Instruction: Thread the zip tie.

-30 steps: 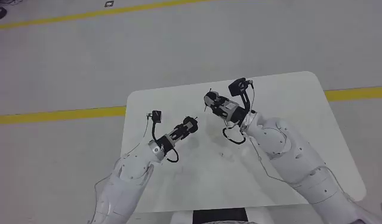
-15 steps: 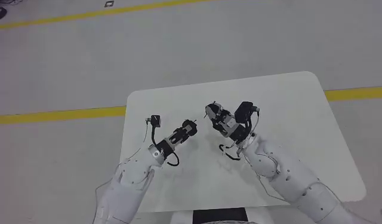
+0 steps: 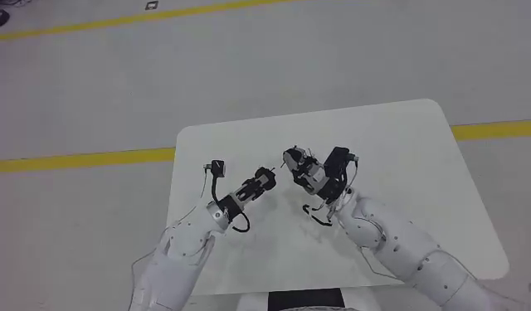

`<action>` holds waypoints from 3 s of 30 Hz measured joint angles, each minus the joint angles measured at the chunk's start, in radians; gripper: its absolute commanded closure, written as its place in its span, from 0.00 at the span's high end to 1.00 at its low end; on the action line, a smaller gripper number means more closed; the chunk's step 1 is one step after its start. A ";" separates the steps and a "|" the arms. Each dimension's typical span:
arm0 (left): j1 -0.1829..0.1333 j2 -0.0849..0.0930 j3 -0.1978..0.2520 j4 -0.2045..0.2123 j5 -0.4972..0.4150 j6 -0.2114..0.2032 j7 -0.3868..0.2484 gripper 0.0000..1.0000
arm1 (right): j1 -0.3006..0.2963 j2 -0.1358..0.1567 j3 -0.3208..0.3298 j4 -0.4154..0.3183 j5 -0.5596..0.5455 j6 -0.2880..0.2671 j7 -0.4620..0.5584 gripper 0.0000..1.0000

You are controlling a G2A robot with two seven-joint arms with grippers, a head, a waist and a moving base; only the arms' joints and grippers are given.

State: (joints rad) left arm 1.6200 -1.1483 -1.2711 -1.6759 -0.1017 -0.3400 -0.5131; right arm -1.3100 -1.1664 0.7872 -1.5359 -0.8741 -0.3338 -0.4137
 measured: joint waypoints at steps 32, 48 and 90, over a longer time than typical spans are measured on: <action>0.000 0.000 0.000 0.000 0.000 0.000 0.000 0.00 | 0.089 -0.059 -0.103 0.162 0.009 -0.006 -0.117 0.00; 0.000 0.000 0.000 0.000 0.000 0.000 0.000 0.00 | 0.082 -0.066 -0.100 0.171 0.005 -0.006 -0.118 0.00; 0.000 0.000 0.000 0.000 0.000 0.000 0.000 0.00 | 0.085 -0.067 -0.125 0.186 0.043 -0.006 -0.112 0.00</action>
State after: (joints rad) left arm 1.6200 -1.1483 -1.2711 -1.6759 -0.1017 -0.3400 -0.5131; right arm -1.2246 -1.2337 0.6622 -1.3503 -0.8312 -0.3400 -0.5261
